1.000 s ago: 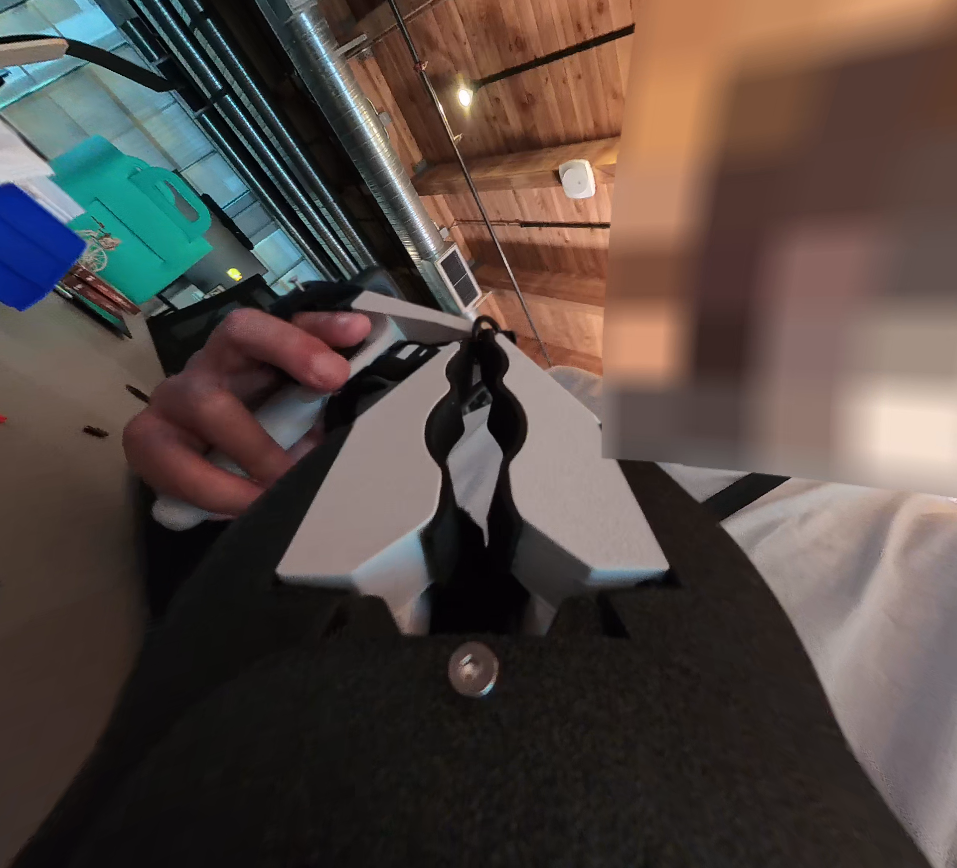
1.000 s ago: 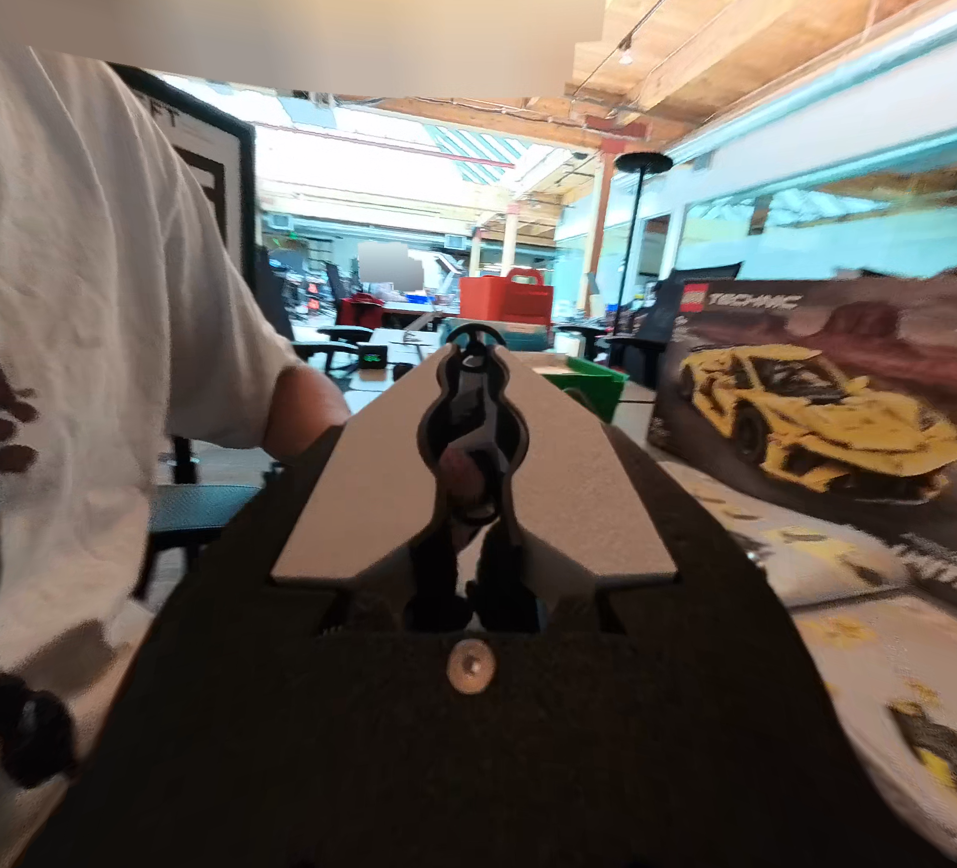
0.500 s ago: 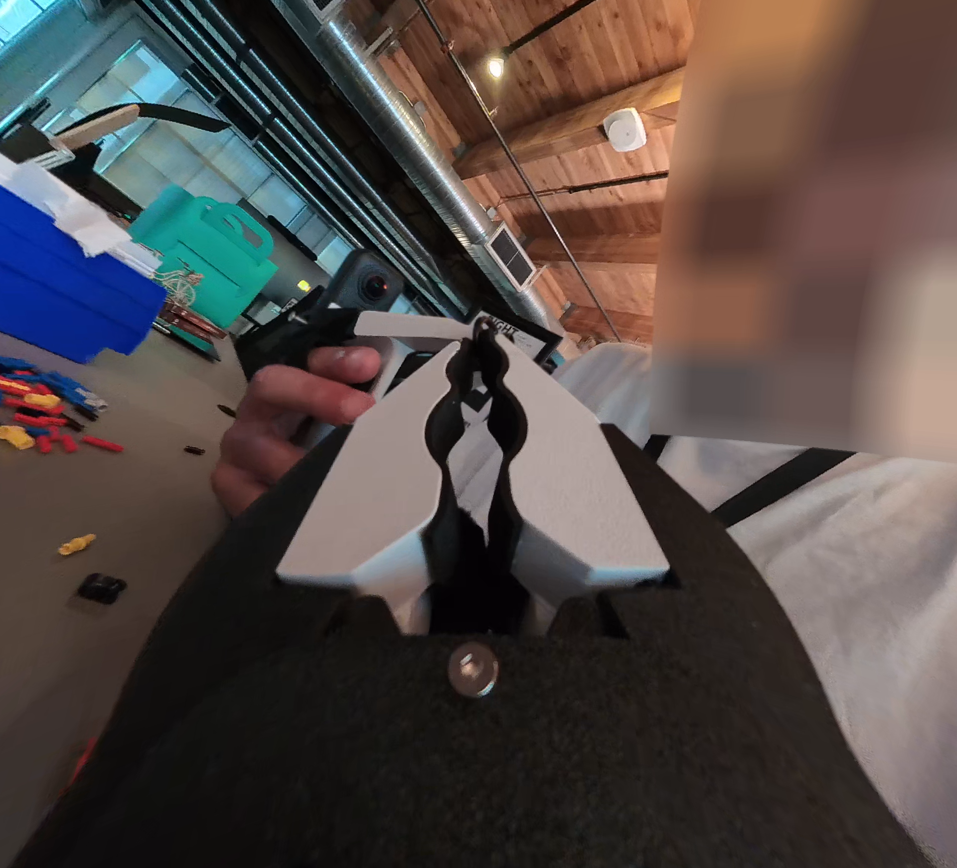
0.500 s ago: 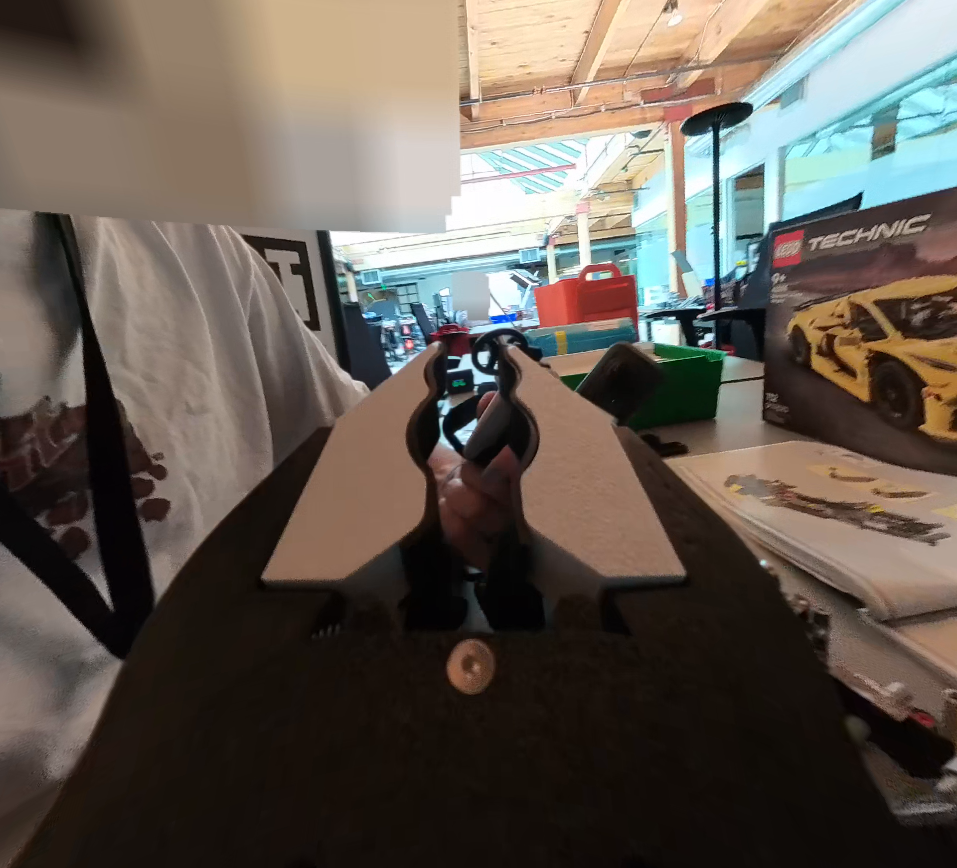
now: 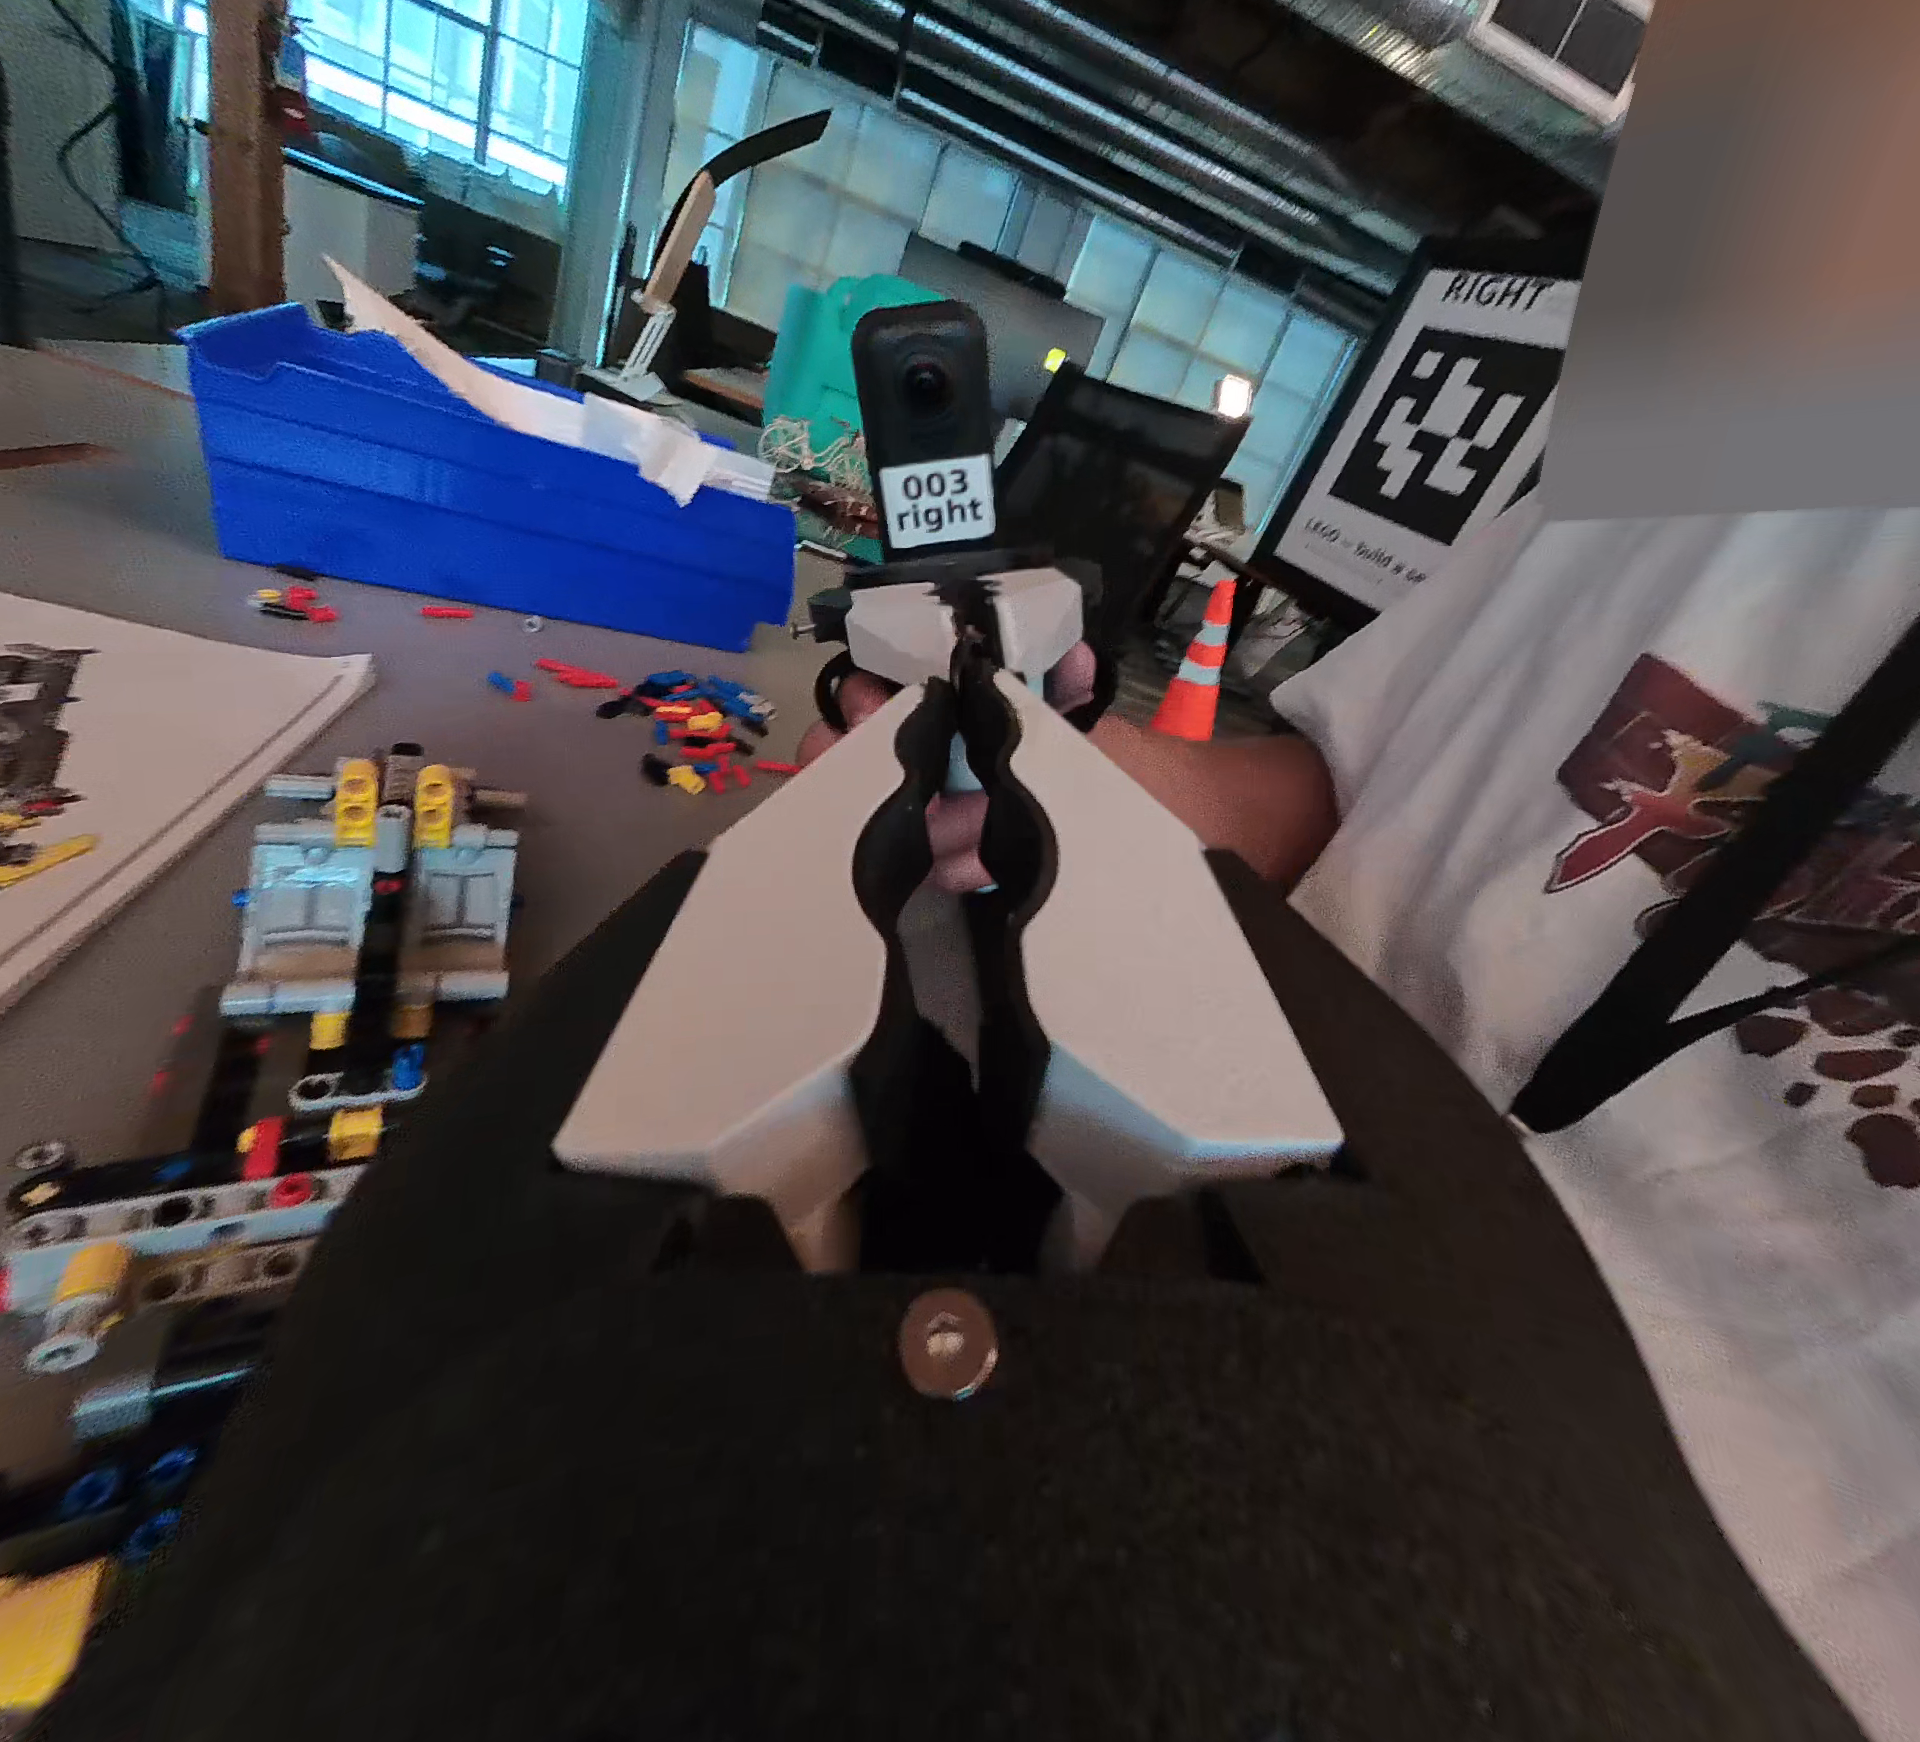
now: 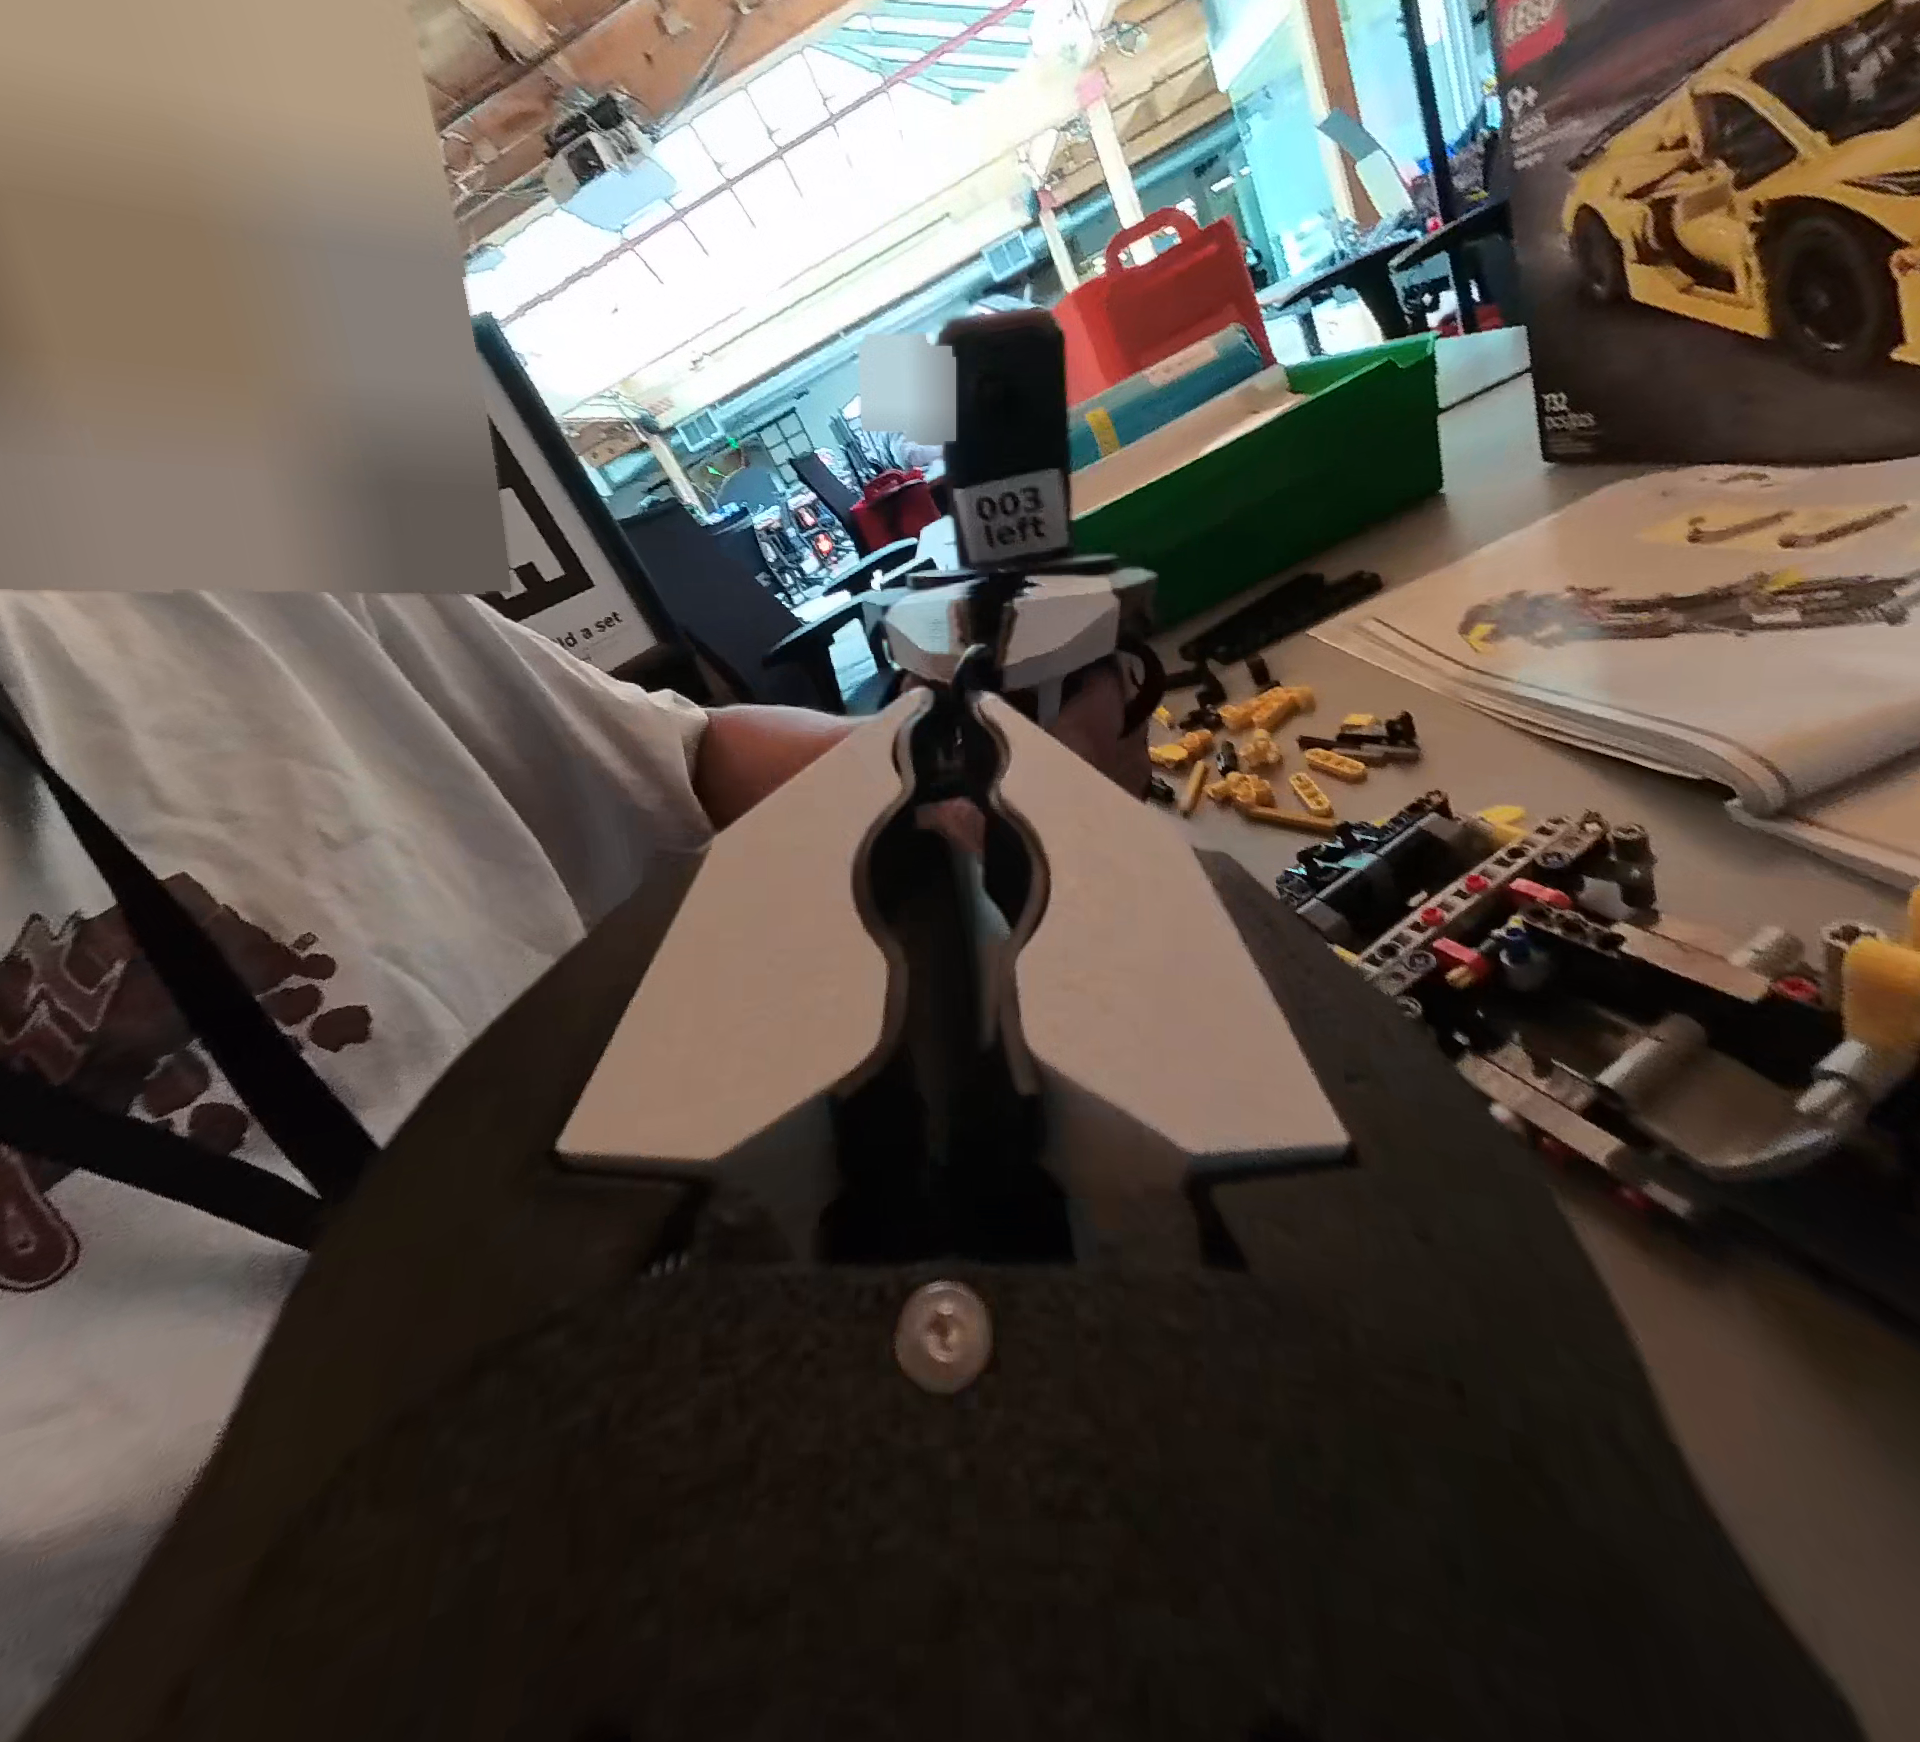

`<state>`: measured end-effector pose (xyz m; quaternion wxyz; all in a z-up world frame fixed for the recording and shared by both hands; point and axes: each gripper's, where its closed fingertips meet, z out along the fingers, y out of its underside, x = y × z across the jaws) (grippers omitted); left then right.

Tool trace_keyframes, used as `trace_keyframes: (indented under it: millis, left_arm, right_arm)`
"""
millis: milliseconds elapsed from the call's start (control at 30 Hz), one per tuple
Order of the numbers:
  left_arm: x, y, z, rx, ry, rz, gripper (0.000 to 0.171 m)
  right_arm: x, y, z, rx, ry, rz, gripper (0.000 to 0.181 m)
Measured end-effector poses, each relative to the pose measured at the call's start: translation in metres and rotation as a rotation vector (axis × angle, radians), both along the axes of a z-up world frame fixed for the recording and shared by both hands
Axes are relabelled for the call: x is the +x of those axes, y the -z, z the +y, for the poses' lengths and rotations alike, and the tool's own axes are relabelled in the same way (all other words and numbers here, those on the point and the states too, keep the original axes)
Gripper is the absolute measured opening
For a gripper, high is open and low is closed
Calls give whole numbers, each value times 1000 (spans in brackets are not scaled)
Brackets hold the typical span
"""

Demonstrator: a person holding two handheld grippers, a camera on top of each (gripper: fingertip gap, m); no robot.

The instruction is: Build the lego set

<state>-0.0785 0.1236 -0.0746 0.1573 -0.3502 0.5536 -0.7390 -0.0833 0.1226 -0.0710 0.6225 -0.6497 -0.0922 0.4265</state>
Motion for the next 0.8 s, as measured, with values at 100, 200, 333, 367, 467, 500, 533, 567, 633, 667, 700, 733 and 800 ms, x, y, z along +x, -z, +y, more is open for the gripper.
trace_keyframes:
  millis: [100,200,333,367,467,500,533,567,633,667,700,733,800]
  left_arm:
    - [3,8,3,53,-31,23,0]
    - [5,13,6,70,-46,39,0]
    - [9,16,10,113,-90,34,0]
    - [11,18,11,139,-110,33,0]
    - [8,37,11,262,-112,71,4]
    - [5,48,9,321,-91,101,7]
    - [-1,61,4,385,-51,137,11]
    - [-6,74,-2,464,-14,174,13]
    - [-7,103,-4,649,-18,236,20]
    - [-8,116,-4,735,-9,267,21]
    - [-8,127,-3,804,-17,291,22]
    - [-6,134,1,851,-42,306,22]
    - [-8,144,3,883,-34,349,21]
  right_arm:
    - [2,9,4,-35,27,-33,4]
    - [3,13,7,-54,48,-42,4]
    - [7,18,11,-96,64,-28,3]
    - [10,22,13,-111,82,-42,2]
    - [19,30,12,-125,171,-133,1]
    - [28,33,10,-123,240,-171,1]
    - [39,38,8,-139,310,-222,1]
    - [49,44,4,-151,378,-286,1]
    - [63,48,-3,-137,487,-371,1]
    - [67,48,-6,-127,522,-396,1]
    - [72,47,-7,-111,556,-423,1]
    - [75,44,-9,-89,585,-446,1]
    - [76,44,-9,-77,589,-455,1]
